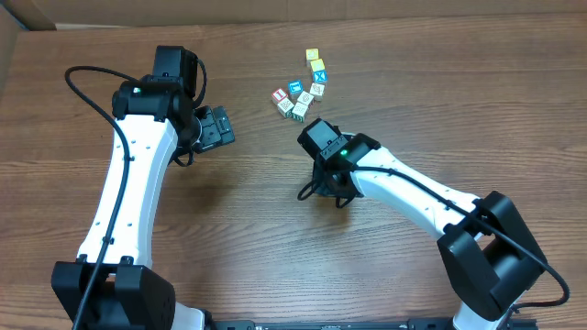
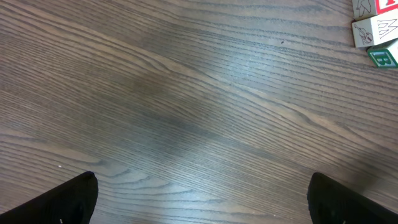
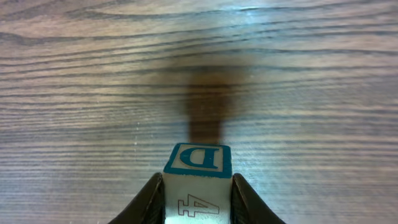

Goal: Flip 4 blocks

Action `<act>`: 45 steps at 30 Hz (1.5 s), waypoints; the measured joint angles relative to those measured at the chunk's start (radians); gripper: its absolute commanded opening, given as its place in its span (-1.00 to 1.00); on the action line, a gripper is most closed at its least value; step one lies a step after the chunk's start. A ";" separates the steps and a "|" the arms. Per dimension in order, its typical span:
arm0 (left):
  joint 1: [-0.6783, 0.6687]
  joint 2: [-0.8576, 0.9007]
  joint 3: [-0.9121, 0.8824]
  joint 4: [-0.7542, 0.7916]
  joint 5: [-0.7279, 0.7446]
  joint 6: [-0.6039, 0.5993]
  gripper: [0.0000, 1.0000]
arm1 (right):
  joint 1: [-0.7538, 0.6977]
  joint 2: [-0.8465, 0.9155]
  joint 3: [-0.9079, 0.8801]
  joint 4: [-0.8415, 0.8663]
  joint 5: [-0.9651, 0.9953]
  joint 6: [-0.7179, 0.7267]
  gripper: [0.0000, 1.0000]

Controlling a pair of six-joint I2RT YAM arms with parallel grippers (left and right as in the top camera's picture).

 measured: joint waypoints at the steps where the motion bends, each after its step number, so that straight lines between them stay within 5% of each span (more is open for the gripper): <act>1: 0.000 0.000 0.000 0.000 0.000 0.000 0.99 | 0.003 0.000 -0.010 0.012 0.001 -0.001 -0.56; 18: 0.000 0.000 0.000 0.000 0.000 0.000 1.00 | 0.003 0.000 -0.085 0.109 0.004 -0.013 -0.53; 24: 0.000 0.000 0.000 0.000 0.000 0.000 1.00 | 0.003 0.000 -0.085 0.111 0.004 -0.031 -0.08; 30: 0.000 0.000 0.000 0.000 0.000 0.000 0.99 | 0.003 0.000 -0.084 0.108 0.004 -0.049 0.17; 33: 0.000 0.000 0.000 0.000 0.000 0.000 1.00 | 0.002 0.000 -0.051 0.054 0.003 -0.083 0.47; 45: 0.000 0.000 0.000 0.000 0.000 0.000 1.00 | -0.174 0.002 0.269 -0.060 -0.018 -0.161 0.79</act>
